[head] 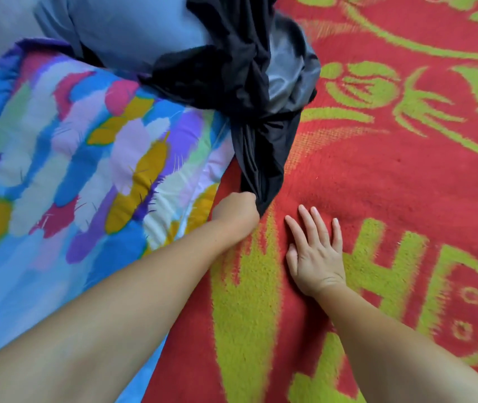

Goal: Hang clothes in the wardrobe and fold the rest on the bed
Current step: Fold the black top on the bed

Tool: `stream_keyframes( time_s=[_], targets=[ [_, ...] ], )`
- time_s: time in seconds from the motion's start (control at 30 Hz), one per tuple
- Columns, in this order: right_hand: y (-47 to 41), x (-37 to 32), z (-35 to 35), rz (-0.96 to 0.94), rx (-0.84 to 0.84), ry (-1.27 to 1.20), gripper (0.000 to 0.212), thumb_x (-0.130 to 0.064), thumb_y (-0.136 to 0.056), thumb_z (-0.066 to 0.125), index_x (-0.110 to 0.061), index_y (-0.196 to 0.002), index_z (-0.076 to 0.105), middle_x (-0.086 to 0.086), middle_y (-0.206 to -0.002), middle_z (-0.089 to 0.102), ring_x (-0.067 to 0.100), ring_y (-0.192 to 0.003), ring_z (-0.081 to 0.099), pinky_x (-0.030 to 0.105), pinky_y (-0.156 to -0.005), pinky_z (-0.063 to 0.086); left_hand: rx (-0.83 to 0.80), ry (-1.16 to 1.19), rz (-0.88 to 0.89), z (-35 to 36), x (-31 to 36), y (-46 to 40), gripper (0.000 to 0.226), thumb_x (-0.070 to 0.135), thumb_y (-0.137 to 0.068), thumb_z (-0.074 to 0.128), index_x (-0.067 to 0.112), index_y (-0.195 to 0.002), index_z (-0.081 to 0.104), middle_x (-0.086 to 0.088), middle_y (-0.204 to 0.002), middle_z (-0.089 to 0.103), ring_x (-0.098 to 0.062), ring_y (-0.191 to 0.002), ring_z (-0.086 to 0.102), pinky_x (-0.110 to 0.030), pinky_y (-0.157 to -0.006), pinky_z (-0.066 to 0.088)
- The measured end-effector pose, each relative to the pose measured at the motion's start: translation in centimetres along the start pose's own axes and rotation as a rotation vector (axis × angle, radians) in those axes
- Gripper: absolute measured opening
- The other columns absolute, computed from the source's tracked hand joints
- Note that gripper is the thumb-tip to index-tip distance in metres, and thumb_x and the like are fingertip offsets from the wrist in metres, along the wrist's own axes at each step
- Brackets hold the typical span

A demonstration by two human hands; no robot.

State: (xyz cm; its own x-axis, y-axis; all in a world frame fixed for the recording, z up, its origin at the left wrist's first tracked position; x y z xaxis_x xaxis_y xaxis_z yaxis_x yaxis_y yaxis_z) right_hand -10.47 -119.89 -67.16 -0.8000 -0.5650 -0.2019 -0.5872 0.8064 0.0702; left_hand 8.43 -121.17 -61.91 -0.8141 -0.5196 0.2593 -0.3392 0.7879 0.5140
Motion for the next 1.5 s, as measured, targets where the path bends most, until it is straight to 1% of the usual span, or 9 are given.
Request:
stream_keyframes(
  time_s=[0.17, 0.37, 0.47, 0.6, 0.73, 0.87, 1.1, 1.27, 1.5],
  targets=[
    [-0.7, -0.5, -2.3, 0.078, -0.213, -0.237, 0.048, -0.034, -0.098, 0.031, -0.025, -0.143, 0.042, -0.002, -0.157, 0.026, 0.016, -0.147, 0.015, 0.046, -0.118, 0.001, -0.139, 0.217, -0.001, 2.3, -0.1, 9.0, 0.022, 0.002, -0.079, 0.040, 0.013, -0.061, 0.033, -0.008, -0.065, 0.048, -0.033, -0.070, 0.046, -0.031, -0.054, 0.026],
    [2.9, -2.3, -14.4, 0.853, -0.524, -1.529, 0.042, -0.045, -0.096, 0.051, -0.008, -0.108, 0.066, 0.009, -0.092, 0.073, 0.022, -0.083, 0.070, 0.031, -0.073, 0.056, -0.223, 0.406, 0.157, -0.2, 6.6, 20.8, 0.026, 0.000, -0.080, 0.035, 0.014, -0.062, 0.024, -0.001, -0.060, 0.034, -0.019, -0.056, 0.029, -0.031, -0.052, 0.021],
    [5.5, -1.6, -22.9, 0.799, -0.410, -1.472, 0.014, -0.014, -0.096, 0.051, -0.005, -0.098, 0.061, 0.007, -0.060, 0.065, 0.016, -0.046, 0.059, 0.017, -0.039, 0.043, -0.211, 0.423, 0.333, -3.4, 11.6, 25.8, 0.031, 0.001, -0.083, 0.037, 0.019, -0.059, 0.030, 0.004, -0.058, 0.037, -0.016, -0.054, 0.034, -0.023, -0.047, 0.024],
    [8.9, 1.2, -35.7, 0.557, -0.297, -1.321, 0.013, -0.009, -0.095, 0.049, -0.011, -0.098, 0.061, 0.011, -0.080, 0.066, 0.022, -0.066, 0.063, 0.026, -0.056, 0.050, -0.041, 0.518, 0.374, -9.0, 15.1, 30.4, 0.035, -0.003, -0.083, 0.041, 0.013, -0.094, 0.069, 0.001, -0.088, 0.064, -0.019, -0.086, 0.058, -0.020, -0.072, 0.041],
    [13.2, 3.7, -48.0, 0.314, -0.228, -1.218, 0.020, -0.013, -0.090, 0.055, -0.022, -0.080, 0.070, 0.001, -0.069, 0.071, 0.014, -0.062, 0.068, 0.021, -0.050, 0.050, 0.322, 0.602, 0.303, -13.4, 17.8, 33.6, 0.039, -0.002, -0.082, 0.051, 0.010, -0.117, 0.060, -0.014, -0.115, 0.059, -0.028, -0.110, 0.057, -0.032, -0.095, 0.043],
    [17.7, 5.1, -56.6, 0.150, -0.100, -1.255, 0.029, -0.010, -0.090, 0.053, -0.022, -0.074, 0.073, -0.001, -0.067, 0.071, 0.010, -0.060, 0.068, 0.017, -0.050, 0.050, 0.315, 0.615, 0.516, -16.5, 23.2, 38.0, 0.076, 0.026, -0.079, 0.072, 0.019, -0.144, 0.033, -0.007, -0.131, 0.046, -0.019, -0.124, 0.044, -0.029, -0.103, 0.037],
    [24.8, 6.3, -64.6, -0.026, -0.020, -1.357, 0.024, -0.034, -0.086, 0.061, -0.015, -0.088, 0.075, 0.004, -0.086, 0.074, 0.013, -0.075, 0.071, 0.020, -0.061, 0.054, 0.332, 0.528, 0.644, -19.6, 29.6, 43.7, 0.059, 0.034, -0.071, 0.059, 0.006, -0.122, 0.051, -0.007, -0.117, 0.048, -0.021, -0.114, 0.044, -0.035, -0.097, 0.041],
    [27.9, 7.3, -67.4, 0.062, 0.129, -1.321, 0.034, -0.037, -0.097, 0.051, -0.014, -0.089, 0.076, 0.006, -0.089, 0.075, 0.013, -0.079, 0.071, 0.020, -0.063, 0.054, 0.258, 0.539, 0.700, -21.2, 30.6, 45.1, 0.024, 0.034, -0.089, 0.055, 0.015, -0.075, 0.059, 0.008, -0.068, 0.056, -0.006, -0.060, 0.049, -0.019, -0.054, 0.034],
    [31.5, 13.6, -70.4, 0.347, 0.344, -0.620, 0.034, -0.037, -0.099, 0.047, -0.011, -0.109, 0.068, 0.005, -0.097, 0.070, 0.022, -0.092, 0.065, 0.034, -0.090, 0.048, 0.293, 0.608, 0.763, -27.0, 31.2, 46.7, 0.023, 0.009, -0.097, 0.049, -0.006, -0.087, 0.064, -0.002, -0.072, 0.050, -0.010, -0.067, 0.041, -0.028, -0.061, 0.032]
  ],
)
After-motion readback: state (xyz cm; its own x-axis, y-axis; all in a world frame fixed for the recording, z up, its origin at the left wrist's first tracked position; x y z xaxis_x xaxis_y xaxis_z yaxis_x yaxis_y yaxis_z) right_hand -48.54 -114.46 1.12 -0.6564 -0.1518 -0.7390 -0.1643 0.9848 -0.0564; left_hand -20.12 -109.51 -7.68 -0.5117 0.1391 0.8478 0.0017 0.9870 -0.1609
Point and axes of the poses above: each hand's wrist, its own y-axis away from the middle knuckle, its own z-axis out of the palm, x = y × z, the point moved 1 cm from there along -y, towards the middle knuckle
